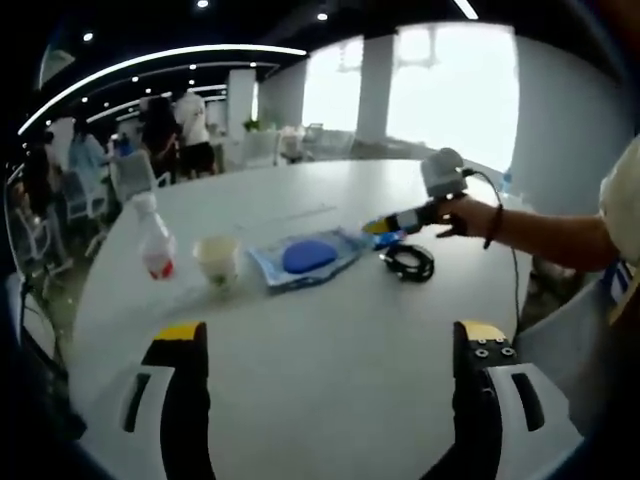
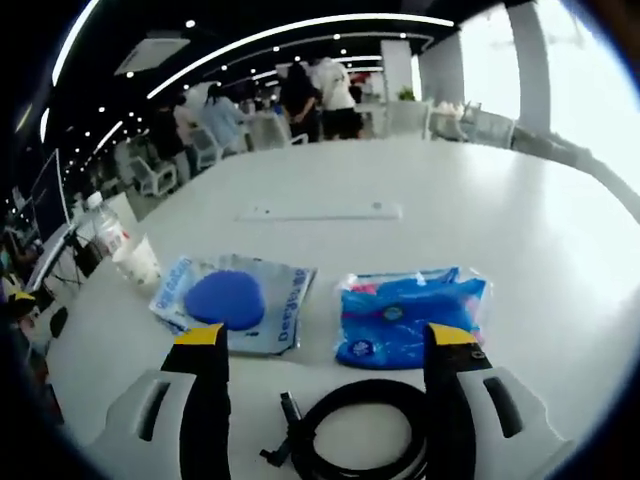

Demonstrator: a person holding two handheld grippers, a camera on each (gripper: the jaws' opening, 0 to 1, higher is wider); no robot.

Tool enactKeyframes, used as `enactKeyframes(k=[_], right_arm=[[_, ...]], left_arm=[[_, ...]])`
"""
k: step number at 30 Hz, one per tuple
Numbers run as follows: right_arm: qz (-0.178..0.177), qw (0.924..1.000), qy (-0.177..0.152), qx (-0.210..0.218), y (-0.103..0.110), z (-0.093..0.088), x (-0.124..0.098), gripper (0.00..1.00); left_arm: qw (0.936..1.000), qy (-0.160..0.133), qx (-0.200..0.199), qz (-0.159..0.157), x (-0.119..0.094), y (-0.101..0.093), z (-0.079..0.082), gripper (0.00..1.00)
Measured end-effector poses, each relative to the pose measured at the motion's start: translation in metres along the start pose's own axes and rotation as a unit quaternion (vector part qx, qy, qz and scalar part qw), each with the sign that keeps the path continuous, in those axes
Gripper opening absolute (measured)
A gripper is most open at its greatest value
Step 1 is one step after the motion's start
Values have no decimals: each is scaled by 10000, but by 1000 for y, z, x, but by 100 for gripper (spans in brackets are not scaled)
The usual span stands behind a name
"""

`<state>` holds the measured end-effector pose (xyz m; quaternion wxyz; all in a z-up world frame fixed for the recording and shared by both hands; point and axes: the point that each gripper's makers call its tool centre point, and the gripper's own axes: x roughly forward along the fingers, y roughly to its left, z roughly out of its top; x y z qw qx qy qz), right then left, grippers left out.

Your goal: Arrange the tabletop items into an orderly group along one side of the table until the central work area is clear of visible clutter.

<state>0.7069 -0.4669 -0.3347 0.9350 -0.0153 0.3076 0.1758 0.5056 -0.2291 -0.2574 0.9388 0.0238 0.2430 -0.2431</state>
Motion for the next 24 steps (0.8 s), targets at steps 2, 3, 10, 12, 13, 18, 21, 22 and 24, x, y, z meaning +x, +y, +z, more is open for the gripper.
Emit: enactKeyframes(k=[2, 3, 10, 12, 13, 18, 21, 22, 24], right_arm=[[11, 10000, 24, -17, 3, 0, -2, 78], [21, 10000, 31, -10, 5, -1, -4, 79], [66, 9997, 222, -47, 10, -11, -8, 81], [106, 9992, 374, -37, 13, -19, -9, 81], [154, 9988, 469, -51, 16, -25, -10, 82], [233, 9973, 690, -60, 21, -44, -9, 81], [223, 9966, 793, -34, 23, -52, -7, 79], [207, 9962, 850, -33, 22, -56, -6, 78], [150, 9956, 921, 7, 21, -62, -5, 74]], left_arm=[[10000, -3, 6, -5, -2, 0, 0, 99], [10000, 6, 50, -12, -3, -1, 1, 99], [9999, -80, 115, 36, -13, -1, 4, 99], [9997, -122, 193, 71, -15, -2, 4, 99], [9997, -118, 193, 78, -16, -2, 4, 99], [9997, -98, 188, 86, -23, -4, -1, 99], [9996, -124, 183, 146, -26, -2, -2, 99], [9995, -153, 202, 164, -26, -2, -2, 99], [9995, -168, 223, 174, -27, -4, -3, 99]])
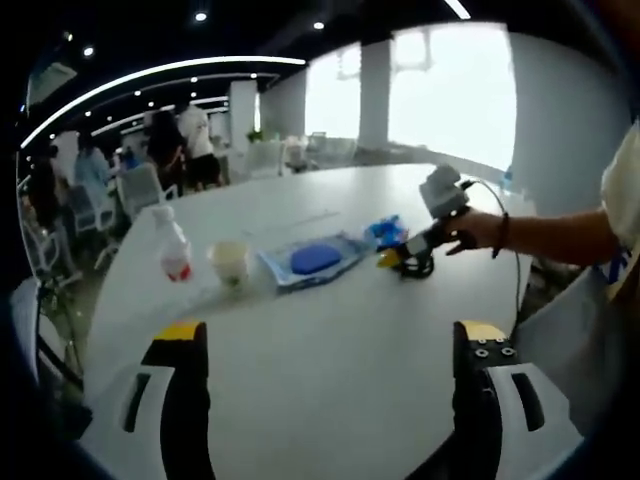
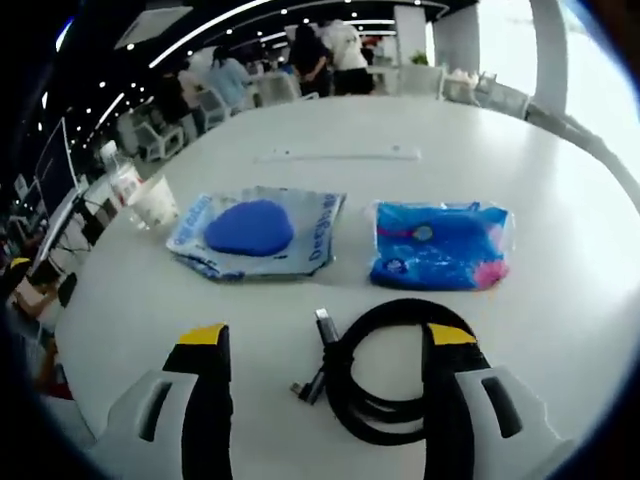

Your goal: Arrange the tabletop items into an orderly group along one side of the table until the central work area is clear of visible clutter.

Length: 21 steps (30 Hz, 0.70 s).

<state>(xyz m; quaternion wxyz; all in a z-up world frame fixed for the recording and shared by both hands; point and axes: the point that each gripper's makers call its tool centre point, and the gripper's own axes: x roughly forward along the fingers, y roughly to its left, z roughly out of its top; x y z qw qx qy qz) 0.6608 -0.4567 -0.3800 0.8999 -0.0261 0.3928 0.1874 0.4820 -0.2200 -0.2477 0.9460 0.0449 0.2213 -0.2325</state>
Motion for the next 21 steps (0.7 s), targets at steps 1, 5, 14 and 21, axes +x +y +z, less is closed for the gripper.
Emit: enactKeyframes(k=[1, 5, 14, 21], right_arm=[[-6, 10000, 27, 8, 0, -2, 1, 72], [-119, 9999, 107, 24, -2, -6, 3, 66], [-161, 9996, 135, 198, -1, -13, 5, 52], [-271, 9993, 158, 212, -1, -18, 7, 31]], left_arm=[[10000, 3, 3, -10, 0, -2, -1, 99], [10000, 10, -23, -23, 0, -4, -5, 99], [9999, 58, -148, 58, 1, 6, -17, 99], [9997, 146, -81, 190, -1, 12, -26, 99]])
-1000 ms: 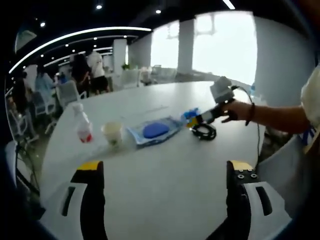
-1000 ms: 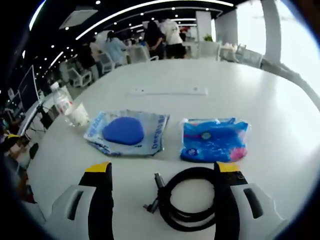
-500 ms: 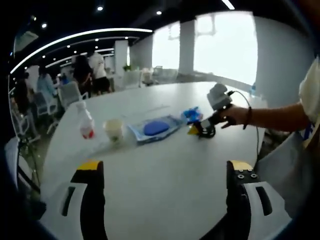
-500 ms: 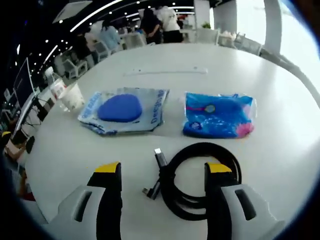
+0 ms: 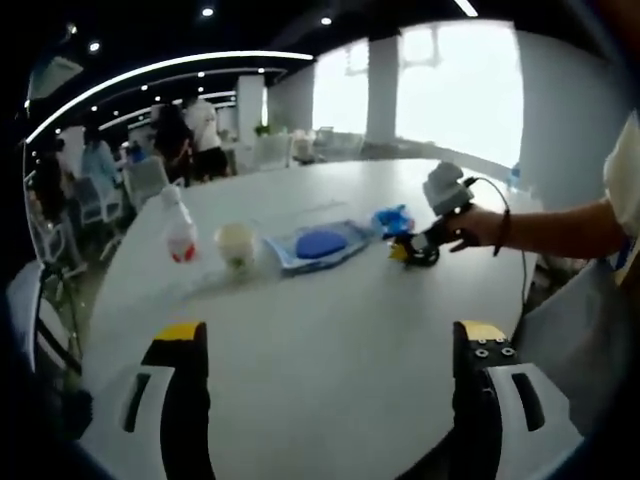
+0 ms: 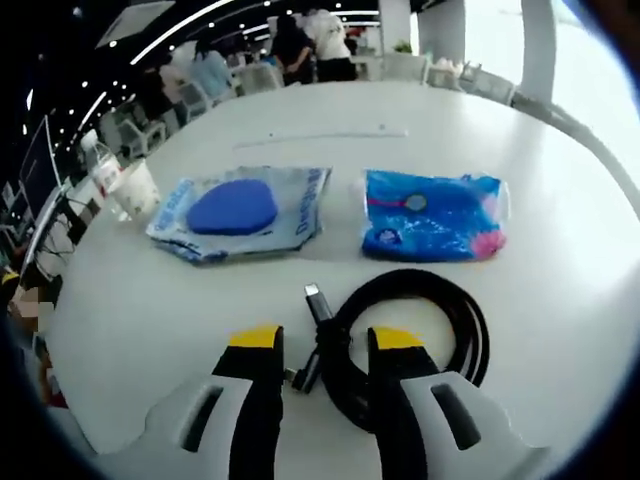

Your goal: Arrange the tabletop items into an orderly group along one side of the table until the central work area is clear of visible clutter.

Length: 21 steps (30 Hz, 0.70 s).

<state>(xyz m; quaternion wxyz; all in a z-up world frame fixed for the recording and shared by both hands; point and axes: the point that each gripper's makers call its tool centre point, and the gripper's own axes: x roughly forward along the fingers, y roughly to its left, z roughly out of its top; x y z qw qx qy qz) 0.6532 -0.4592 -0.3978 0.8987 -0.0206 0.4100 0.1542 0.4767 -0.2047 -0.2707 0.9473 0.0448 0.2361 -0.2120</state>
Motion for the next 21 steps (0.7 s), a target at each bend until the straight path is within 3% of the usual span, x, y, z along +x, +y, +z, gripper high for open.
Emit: enactKeyframes(k=[2, 5, 11, 15, 21], right_arm=[[-23, 10000, -5, 6, 0, 1, 0, 28], [-218, 9997, 24, 56, -6, -1, 1, 14], [-256, 9992, 29, 293, -7, 0, 1, 13], [-246, 9995, 72, 207, -7, 0, 1, 12], [-259, 9993, -57, 264, -7, 3, -1, 10]], left_arm=[[9999, -74, -136, 7, 0, 1, 1, 99], [9999, -88, -127, 54, 1, 3, -2, 99], [9998, 5, -192, 52, 2, 3, -7, 97], [9999, 41, -101, 118, 1, 4, -8, 97], [9996, -36, -282, -25, 1, -3, -6, 94]])
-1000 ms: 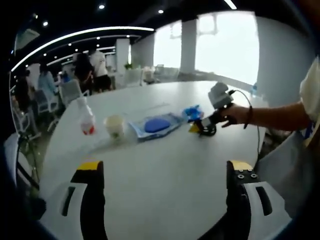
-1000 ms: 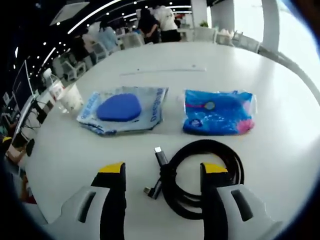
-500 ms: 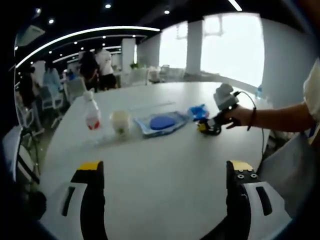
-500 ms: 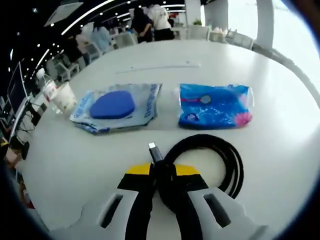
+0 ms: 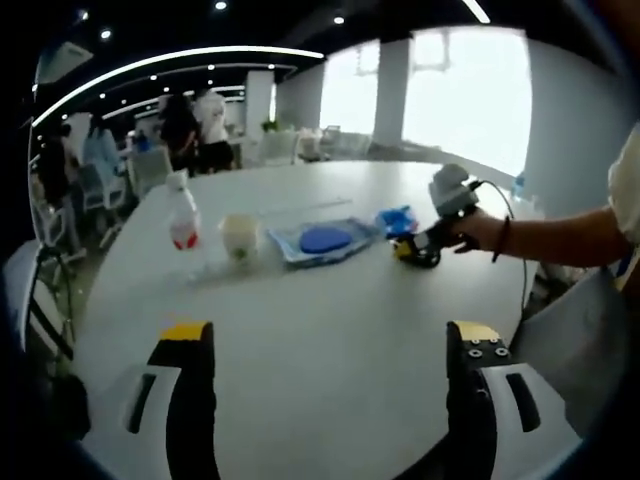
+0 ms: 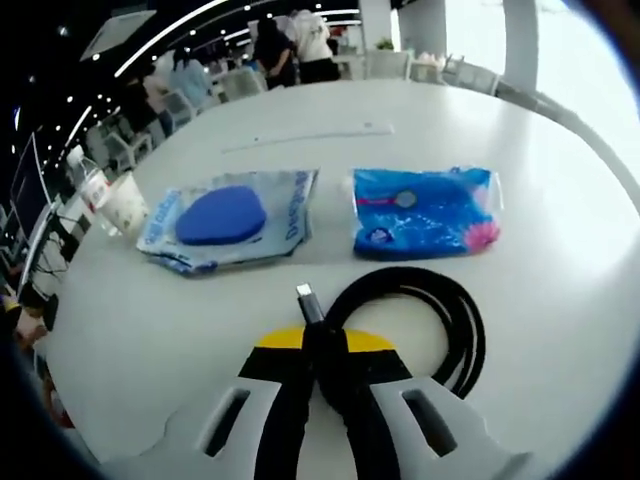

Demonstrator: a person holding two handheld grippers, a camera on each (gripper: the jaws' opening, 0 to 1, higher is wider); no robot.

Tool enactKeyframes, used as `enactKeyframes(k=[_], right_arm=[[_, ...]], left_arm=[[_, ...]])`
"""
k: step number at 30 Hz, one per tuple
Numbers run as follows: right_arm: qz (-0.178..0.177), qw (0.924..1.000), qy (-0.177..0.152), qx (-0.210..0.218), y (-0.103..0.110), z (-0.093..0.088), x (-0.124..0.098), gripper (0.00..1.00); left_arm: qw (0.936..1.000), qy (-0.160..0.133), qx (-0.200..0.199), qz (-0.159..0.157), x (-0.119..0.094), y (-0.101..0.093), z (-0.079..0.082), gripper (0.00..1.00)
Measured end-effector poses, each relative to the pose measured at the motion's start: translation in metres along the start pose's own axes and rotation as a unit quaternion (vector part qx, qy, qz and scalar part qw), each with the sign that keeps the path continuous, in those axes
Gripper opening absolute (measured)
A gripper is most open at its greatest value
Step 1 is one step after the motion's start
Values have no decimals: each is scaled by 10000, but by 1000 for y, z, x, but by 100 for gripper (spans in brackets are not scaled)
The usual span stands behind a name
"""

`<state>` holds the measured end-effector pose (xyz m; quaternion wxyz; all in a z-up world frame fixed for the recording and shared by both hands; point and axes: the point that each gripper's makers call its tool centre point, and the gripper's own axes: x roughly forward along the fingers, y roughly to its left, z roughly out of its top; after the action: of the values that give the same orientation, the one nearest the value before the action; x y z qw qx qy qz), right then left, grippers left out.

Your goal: Arrange the tabletop items into an orderly group along one side of the table until the central work area is clear of visible clutter.

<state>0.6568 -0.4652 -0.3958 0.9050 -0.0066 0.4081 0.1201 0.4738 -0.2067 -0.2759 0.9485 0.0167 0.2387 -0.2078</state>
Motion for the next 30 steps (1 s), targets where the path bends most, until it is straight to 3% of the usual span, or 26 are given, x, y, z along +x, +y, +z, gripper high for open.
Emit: enactKeyframes(k=[17, 21, 23, 30], right_arm=[[39, 9994, -327, 118, 1, 18, -37, 9], [102, 9988, -469, 67, 5, 26, -46, 9], [45, 9974, -703, 121, 5, 34, -53, 8], [145, 9957, -911, -75, 17, 49, -70, 8]], left_arm=[[9999, -93, -36, -136, 1, -5, 5, 94], [9998, -112, -21, -151, 1, -6, 5, 94], [9998, -124, -32, -152, 1, -6, 6, 94], [9999, -57, 3, -156, 0, -4, 3, 93]])
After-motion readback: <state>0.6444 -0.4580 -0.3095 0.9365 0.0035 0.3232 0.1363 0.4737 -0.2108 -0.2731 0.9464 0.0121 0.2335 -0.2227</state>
